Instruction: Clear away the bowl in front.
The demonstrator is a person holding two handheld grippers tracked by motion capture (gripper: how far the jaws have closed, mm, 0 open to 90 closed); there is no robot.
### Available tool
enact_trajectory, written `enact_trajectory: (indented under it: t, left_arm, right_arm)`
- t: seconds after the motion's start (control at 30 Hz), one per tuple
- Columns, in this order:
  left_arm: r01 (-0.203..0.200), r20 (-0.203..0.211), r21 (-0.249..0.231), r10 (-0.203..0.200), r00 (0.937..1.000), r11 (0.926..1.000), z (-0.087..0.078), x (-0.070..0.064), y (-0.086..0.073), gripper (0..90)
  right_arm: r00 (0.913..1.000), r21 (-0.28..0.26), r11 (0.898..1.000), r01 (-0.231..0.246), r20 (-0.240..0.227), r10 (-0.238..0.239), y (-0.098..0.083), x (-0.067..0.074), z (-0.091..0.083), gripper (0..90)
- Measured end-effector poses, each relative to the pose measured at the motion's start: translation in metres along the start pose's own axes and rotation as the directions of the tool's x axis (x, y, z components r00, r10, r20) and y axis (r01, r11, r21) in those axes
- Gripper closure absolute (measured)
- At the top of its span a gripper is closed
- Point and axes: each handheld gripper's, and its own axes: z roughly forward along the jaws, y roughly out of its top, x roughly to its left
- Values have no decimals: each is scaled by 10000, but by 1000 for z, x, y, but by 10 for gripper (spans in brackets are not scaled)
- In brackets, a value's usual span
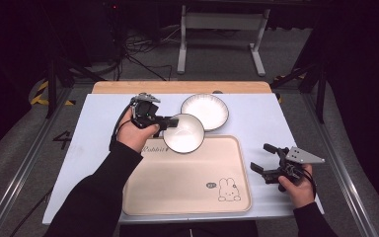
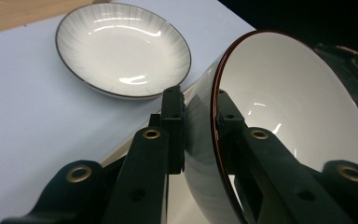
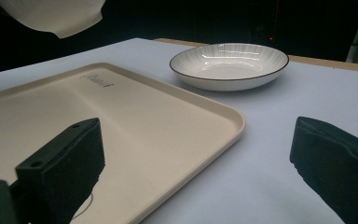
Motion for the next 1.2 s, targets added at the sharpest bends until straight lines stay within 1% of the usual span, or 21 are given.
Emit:
enact_trajectory:
  t: [0.03, 0.07, 0.1, 0.13, 0.17, 0.27, 0.4, 0.47, 0.6, 0.8, 0.97, 1.0, 1.03, 1.1, 1.2]
  left_arm:
    - [0, 0, 0, 0, 10000, 10000, 0, 0, 0, 788]
    - [-99, 44, 182, 98, 9999, 9998, 1, -1, -1, 787]
    - [-158, 81, 254, 156, 9998, 9996, 2, -1, -2, 788]
    - [-158, 81, 254, 156, 9998, 9996, 2, -1, -2, 788]
    - [-136, 210, 428, 127, 9997, 9990, 4, -2, -4, 788]
    - [-162, 341, 677, 139, 9993, 9976, 7, -3, -5, 789]
    - [-324, 501, 1057, 273, 9984, 9939, 13, -4, -7, 788]
    - [-340, 605, 1185, 269, 9978, 9924, 15, -5, -8, 789]
    - [-445, 681, 1432, 350, 9971, 9887, 19, -7, -9, 789]
    - [-602, 882, 1895, 441, 9951, 9800, 26, -10, -12, 791]
    - [-741, 982, 2359, 521, 9938, 9689, 35, -11, -17, 791]
    - [-741, 982, 2359, 521, 9938, 9689, 35, -11, -17, 790]
    - [-770, 979, 2460, 542, 9937, 9662, 37, -11, -18, 790]
    - [-795, 1013, 2524, 554, 9933, 9644, 40, -11, -19, 791]
    - [-807, 1051, 2781, 532, 9930, 9572, 45, -9, -22, 791]
  right_arm:
    - [10000, 0, 10000, 0, 0, 0, 0, 0, 0, 35]
    - [10000, -3, 10000, -9, 8, 9, 0, 0, 0, 35]
    - [10000, -2, 10000, -8, 8, 8, 0, 0, 0, 35]
    - [10000, -4, 10000, -5, 7, 5, 0, 0, 0, 35]
    - [10000, -1, 10000, -4, 8, 4, 0, 0, 0, 35]
    - [10000, 10, 10000, 11, 4, -11, 0, 0, 0, 35]
    - [10000, 21, 10000, 40, -6, -40, 0, 0, 0, 35]
    - [10000, 21, 10000, 41, -9, -41, 0, 0, 0, 35]
    - [10000, 23, 10000, 47, -17, -47, 0, 0, 0, 35]
    - [10000, 24, 10000, 52, -27, -52, 0, 0, 0, 36]
    - [10000, 35, 10000, 65, -31, -65, 0, 0, 0, 35]
    - [10000, 35, 10000, 65, -31, -65, 0, 0, 0, 35]
    - [10000, 37, 10000, 68, -29, -68, 0, 1, 0, 35]
    - [10000, 32, 10000, 68, -19, -68, 0, 1, 0, 35]
    - [10000, 28, 10000, 59, -14, -59, 0, 0, 0, 35]
